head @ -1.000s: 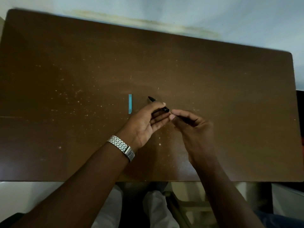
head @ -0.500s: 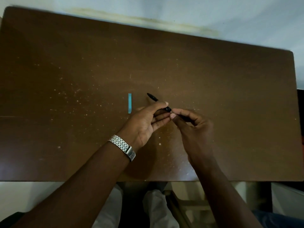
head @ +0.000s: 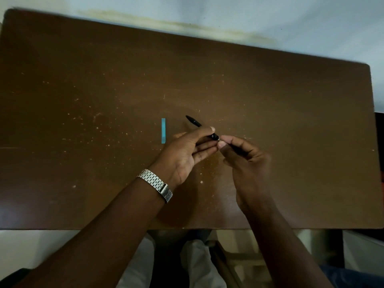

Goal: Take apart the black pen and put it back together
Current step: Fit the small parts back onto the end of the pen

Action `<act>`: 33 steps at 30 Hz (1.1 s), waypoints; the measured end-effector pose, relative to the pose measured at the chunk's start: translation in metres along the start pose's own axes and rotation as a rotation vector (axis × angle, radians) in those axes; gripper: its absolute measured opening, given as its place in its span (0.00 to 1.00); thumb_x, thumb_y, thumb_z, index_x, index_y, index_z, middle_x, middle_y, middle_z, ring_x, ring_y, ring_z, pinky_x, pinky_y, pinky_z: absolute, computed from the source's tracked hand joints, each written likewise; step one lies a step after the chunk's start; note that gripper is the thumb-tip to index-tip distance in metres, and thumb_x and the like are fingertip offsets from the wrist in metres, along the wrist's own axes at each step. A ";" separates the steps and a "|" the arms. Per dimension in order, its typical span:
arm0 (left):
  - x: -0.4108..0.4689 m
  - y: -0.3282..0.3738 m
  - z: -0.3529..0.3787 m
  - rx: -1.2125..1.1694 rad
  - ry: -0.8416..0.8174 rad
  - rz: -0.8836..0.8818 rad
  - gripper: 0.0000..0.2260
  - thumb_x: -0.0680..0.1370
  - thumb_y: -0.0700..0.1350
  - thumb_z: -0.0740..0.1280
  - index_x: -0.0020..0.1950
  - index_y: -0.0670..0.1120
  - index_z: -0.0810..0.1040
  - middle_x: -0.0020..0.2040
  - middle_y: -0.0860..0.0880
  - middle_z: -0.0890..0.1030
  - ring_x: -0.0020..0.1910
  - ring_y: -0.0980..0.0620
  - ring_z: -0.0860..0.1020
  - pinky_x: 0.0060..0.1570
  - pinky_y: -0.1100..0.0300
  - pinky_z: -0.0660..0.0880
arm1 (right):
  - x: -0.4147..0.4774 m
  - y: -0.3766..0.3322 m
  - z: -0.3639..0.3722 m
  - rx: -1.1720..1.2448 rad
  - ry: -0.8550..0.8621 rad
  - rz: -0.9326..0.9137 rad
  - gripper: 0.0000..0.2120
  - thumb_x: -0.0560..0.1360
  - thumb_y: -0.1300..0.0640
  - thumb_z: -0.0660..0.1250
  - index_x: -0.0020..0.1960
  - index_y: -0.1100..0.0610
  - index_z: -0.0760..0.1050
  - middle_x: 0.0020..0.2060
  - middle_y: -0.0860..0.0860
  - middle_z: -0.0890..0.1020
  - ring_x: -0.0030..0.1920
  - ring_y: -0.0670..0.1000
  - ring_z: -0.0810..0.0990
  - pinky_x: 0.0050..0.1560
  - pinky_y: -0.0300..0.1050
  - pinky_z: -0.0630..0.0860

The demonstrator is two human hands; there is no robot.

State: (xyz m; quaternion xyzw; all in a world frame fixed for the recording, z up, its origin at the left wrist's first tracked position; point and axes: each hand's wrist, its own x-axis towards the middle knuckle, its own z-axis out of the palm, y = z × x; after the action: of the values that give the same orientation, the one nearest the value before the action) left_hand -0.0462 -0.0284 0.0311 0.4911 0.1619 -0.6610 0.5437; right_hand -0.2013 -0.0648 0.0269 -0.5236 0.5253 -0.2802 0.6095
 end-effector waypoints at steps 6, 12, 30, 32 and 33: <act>0.000 0.000 0.000 0.004 -0.002 0.001 0.05 0.74 0.36 0.76 0.48 0.38 0.83 0.41 0.42 0.89 0.41 0.50 0.89 0.38 0.59 0.84 | 0.003 0.000 -0.002 -0.006 -0.014 -0.010 0.09 0.79 0.62 0.73 0.54 0.49 0.86 0.49 0.44 0.89 0.50 0.43 0.87 0.48 0.36 0.81; -0.001 0.001 0.002 0.012 0.003 0.013 0.08 0.74 0.37 0.77 0.50 0.38 0.83 0.42 0.41 0.89 0.42 0.49 0.89 0.38 0.59 0.84 | 0.003 0.000 -0.003 -0.081 -0.020 -0.099 0.10 0.79 0.61 0.74 0.54 0.48 0.86 0.50 0.45 0.89 0.53 0.46 0.87 0.55 0.44 0.83; -0.007 0.000 0.011 0.016 -0.017 0.034 0.03 0.74 0.37 0.76 0.46 0.39 0.84 0.40 0.43 0.89 0.39 0.51 0.88 0.36 0.60 0.84 | -0.004 -0.009 0.006 -0.248 0.121 -0.203 0.08 0.81 0.59 0.71 0.57 0.48 0.82 0.51 0.43 0.87 0.53 0.43 0.86 0.51 0.36 0.81; -0.007 0.000 0.011 0.011 -0.019 0.031 0.04 0.74 0.37 0.77 0.47 0.39 0.84 0.41 0.42 0.89 0.39 0.50 0.88 0.36 0.60 0.84 | -0.004 -0.008 0.006 -0.270 0.123 -0.212 0.08 0.81 0.59 0.71 0.58 0.50 0.83 0.52 0.44 0.87 0.54 0.45 0.86 0.51 0.39 0.82; -0.007 -0.001 0.010 0.012 -0.019 0.034 0.04 0.74 0.37 0.77 0.47 0.39 0.84 0.42 0.42 0.89 0.40 0.50 0.88 0.37 0.60 0.84 | -0.005 -0.007 0.005 -0.291 0.125 -0.222 0.08 0.81 0.59 0.70 0.59 0.50 0.83 0.52 0.44 0.87 0.54 0.45 0.86 0.50 0.38 0.82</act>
State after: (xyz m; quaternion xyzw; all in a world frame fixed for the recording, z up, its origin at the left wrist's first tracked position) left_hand -0.0528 -0.0316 0.0414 0.4906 0.1443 -0.6574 0.5534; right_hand -0.1962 -0.0608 0.0348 -0.6425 0.5362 -0.2987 0.4588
